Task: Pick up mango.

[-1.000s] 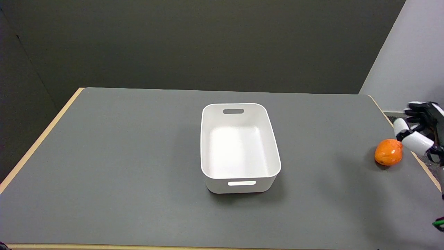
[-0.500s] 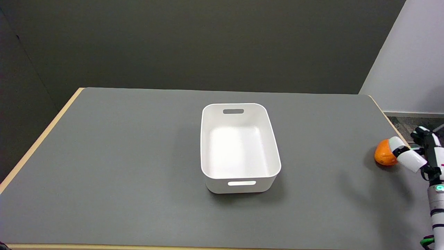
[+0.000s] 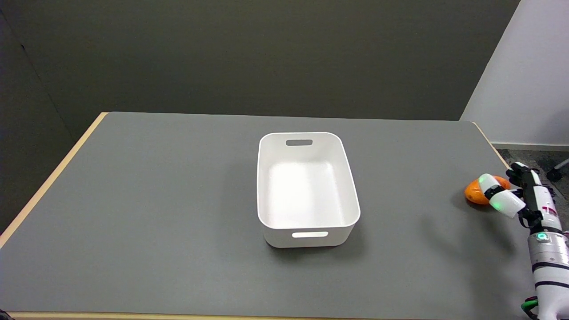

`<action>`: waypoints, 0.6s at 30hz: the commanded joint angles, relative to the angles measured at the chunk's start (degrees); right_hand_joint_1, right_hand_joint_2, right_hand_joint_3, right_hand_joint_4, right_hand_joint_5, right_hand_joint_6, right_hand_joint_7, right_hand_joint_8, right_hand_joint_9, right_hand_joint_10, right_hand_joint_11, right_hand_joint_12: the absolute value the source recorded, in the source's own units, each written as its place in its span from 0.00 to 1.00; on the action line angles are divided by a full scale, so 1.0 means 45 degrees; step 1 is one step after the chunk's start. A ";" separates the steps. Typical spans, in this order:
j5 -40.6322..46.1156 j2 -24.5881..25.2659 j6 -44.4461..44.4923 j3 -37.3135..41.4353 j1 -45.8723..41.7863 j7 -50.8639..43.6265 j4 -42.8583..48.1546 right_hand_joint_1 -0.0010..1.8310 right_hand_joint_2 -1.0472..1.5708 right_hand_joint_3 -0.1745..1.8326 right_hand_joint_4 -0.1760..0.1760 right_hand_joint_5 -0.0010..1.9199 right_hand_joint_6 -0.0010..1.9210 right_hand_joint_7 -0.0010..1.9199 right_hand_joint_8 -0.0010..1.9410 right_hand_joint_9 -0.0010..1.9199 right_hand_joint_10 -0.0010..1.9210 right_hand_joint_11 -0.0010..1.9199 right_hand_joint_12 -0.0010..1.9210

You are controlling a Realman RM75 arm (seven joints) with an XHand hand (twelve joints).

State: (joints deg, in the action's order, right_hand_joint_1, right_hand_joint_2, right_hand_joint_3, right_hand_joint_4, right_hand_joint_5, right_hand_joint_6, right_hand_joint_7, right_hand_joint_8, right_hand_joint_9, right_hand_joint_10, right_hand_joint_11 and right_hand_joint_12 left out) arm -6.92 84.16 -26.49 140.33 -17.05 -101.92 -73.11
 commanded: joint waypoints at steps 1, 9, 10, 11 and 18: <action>-0.0510 0.0230 0.0291 -0.0489 0.0212 -0.0094 -0.0057 0.27 0.64 0.47 0.00 0.02 0.19 0.07 0.23 0.03 0.43 0.12 0.78; -0.1114 0.0030 0.0327 -0.1333 0.0174 -0.0005 0.0468 0.28 0.64 0.48 0.00 0.03 0.20 0.07 0.23 0.03 0.43 0.12 0.78; -0.1131 -0.0109 0.0344 -0.1506 0.0157 -0.0005 0.0502 0.28 0.64 0.48 0.00 0.03 0.20 0.07 0.23 0.03 0.43 0.12 0.78; -0.1131 -0.0282 0.0344 -0.1610 0.0157 -0.0005 0.0554 0.28 0.64 0.48 0.00 0.03 0.20 0.07 0.23 0.03 0.43 0.12 0.78; -0.1575 -0.1721 0.0627 -0.2091 0.0068 -0.0005 0.0004 0.29 0.63 0.52 0.00 0.04 0.19 0.06 0.24 0.03 0.42 0.10 0.78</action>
State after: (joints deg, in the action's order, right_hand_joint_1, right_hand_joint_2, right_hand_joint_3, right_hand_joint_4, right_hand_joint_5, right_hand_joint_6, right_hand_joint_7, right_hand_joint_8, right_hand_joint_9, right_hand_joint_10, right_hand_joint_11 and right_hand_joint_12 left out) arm -10.12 83.83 -25.45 136.30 -16.36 -102.09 -72.11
